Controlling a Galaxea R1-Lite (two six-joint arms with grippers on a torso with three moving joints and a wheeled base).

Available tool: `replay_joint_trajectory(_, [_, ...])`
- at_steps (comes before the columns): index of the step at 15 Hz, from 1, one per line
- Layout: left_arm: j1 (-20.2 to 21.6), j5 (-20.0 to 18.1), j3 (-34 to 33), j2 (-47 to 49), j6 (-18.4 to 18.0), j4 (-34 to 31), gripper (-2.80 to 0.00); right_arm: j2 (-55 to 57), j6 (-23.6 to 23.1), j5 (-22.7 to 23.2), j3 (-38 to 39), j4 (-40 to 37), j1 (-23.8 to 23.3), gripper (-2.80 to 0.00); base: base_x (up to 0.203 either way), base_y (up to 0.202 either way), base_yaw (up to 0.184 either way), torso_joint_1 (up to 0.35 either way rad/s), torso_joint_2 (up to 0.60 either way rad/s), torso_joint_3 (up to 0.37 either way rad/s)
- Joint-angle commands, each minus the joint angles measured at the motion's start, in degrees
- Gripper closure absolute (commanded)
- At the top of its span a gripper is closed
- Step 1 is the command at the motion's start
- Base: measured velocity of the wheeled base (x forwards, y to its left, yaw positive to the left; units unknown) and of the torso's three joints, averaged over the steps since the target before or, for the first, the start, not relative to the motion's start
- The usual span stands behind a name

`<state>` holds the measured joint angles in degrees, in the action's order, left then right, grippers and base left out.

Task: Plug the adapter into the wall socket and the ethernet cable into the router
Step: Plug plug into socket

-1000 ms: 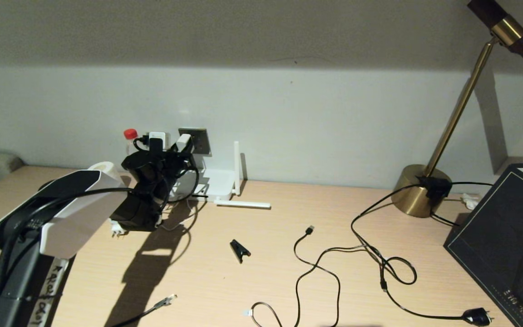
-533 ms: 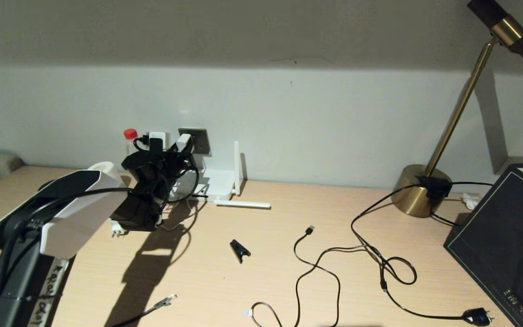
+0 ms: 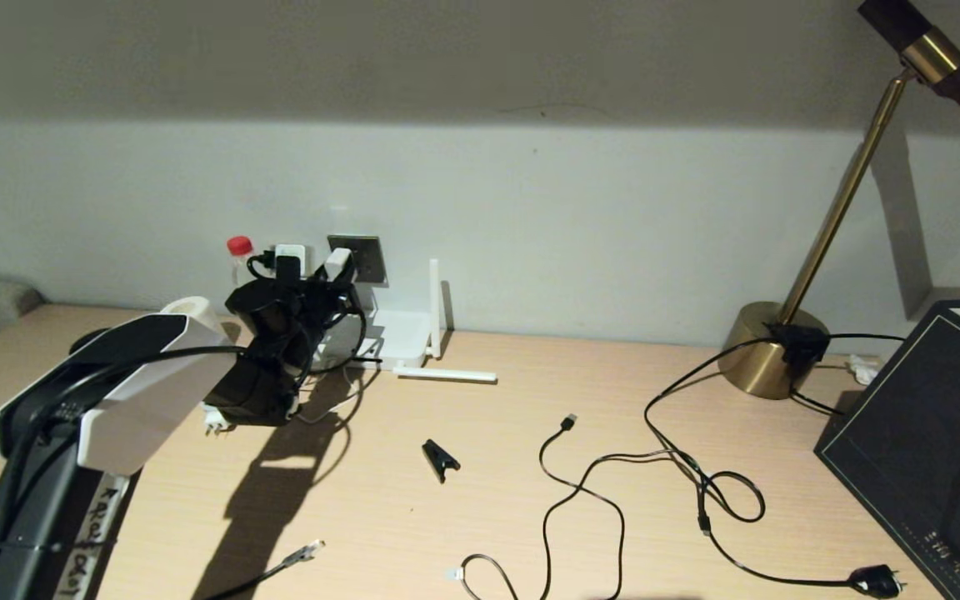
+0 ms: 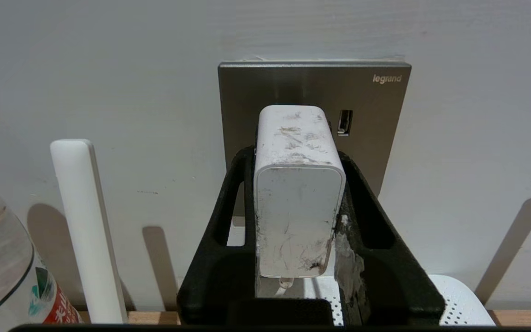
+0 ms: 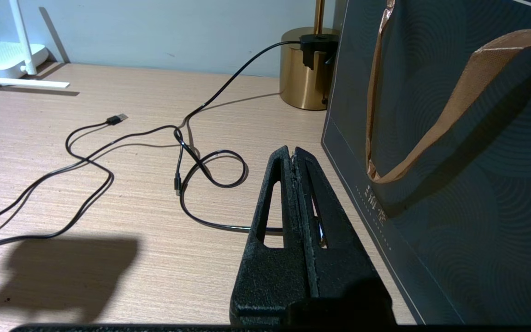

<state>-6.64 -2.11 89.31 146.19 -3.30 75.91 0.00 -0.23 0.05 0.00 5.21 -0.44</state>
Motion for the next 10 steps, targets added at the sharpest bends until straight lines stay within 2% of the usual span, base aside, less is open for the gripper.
replay_joint_trajectory(1, [-0.12,0.00,-0.01,0.24,0.05,0.47,0.00,0.00,-0.03,0.04,2.02,0.07,0.00,0.00,0.000,0.000,0.000,0.000,0.00,0.000])
replay_joint_trajectory(10, [-0.74,0.09,0.42,0.23,-0.04,0.47,0.00,0.00,-0.03,0.04,2.02,0.03,0.00,0.00,0.000,0.000,0.000,0.000,0.00,0.000])
